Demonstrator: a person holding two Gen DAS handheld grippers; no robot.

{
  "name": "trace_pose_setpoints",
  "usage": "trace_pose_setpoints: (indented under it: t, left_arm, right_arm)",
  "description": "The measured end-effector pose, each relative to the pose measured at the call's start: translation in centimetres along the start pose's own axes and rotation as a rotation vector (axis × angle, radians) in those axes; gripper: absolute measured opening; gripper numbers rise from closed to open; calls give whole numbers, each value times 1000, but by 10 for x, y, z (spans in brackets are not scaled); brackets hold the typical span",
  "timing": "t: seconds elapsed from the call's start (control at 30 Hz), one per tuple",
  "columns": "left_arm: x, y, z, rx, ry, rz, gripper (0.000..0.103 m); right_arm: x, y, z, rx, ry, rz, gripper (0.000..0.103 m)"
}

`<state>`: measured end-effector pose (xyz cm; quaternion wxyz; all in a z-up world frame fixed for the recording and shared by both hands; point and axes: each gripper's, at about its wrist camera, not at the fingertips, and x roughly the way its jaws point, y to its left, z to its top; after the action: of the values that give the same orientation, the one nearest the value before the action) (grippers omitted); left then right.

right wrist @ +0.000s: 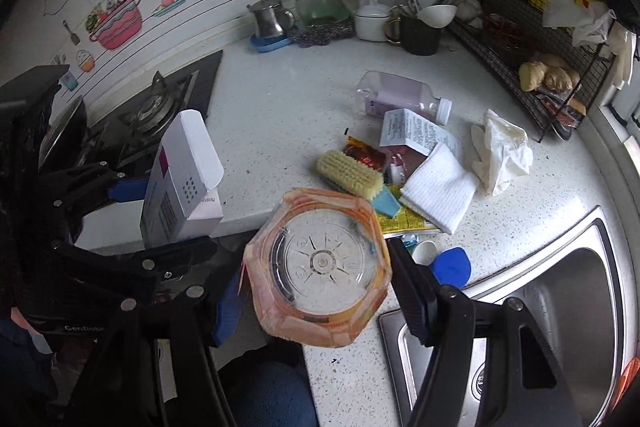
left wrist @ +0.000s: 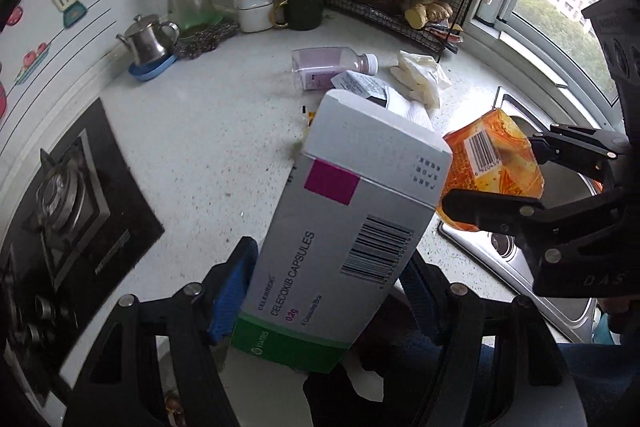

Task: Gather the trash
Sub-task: 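Carry the medicine box with the left tool down toward the red bin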

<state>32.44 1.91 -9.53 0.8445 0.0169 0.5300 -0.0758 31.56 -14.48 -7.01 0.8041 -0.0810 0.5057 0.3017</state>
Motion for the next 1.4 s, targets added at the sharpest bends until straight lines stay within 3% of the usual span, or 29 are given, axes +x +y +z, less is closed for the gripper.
trace_pose_setpoints:
  t: [0.27, 0.63, 0.87, 1.2, 1.4]
  left_arm:
    - [-9, 5, -53, -70, 36, 53, 69]
    - [21, 36, -128, -180, 127, 52, 69]
    - [81, 55, -181, -230, 187, 47, 69]
    - [186, 82, -242, -204, 269, 63, 69]
    - [257, 94, -269, -197, 299, -33, 69]
  right_arm:
    - [12, 31, -21, -55, 26, 63, 63]
    - [55, 75, -69, -46, 85, 44, 63]
    - [105, 97, -102, -37, 105, -21, 63]
    - [195, 98, -150, 12, 193, -109, 63]
    - [256, 90, -176, 33, 215, -126, 63]
